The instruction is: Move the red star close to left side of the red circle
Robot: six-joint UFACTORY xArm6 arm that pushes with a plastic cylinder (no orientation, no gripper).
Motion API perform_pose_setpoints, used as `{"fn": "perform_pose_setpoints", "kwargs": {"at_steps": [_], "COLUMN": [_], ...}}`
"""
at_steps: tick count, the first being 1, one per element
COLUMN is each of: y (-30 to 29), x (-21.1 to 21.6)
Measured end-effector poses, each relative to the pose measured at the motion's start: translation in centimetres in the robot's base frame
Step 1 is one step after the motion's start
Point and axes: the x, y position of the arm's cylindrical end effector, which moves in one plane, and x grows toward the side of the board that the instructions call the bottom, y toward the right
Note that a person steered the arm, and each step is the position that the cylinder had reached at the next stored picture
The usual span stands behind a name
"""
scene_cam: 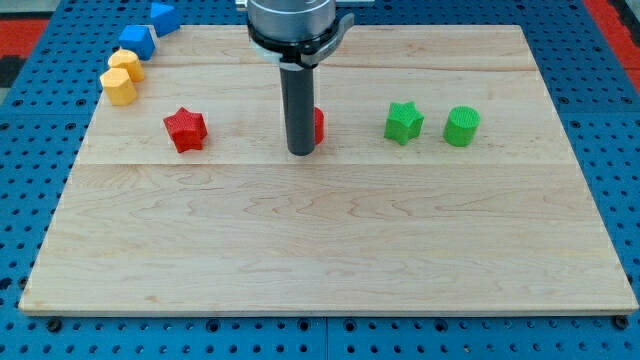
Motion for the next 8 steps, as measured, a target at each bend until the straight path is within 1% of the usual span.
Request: {"fn": "perform_pose_setpoints", "kwargs": {"at_steps": [1, 2, 3, 4, 5, 6, 7, 8], "y": [0.6, -6.8, -16.2, -21.3, -20.1, -16.1, -13.7, -15.3], "x": [0.6, 2.6, 1.8, 1.2, -1.8, -2.4, -4.4, -5.4]}}
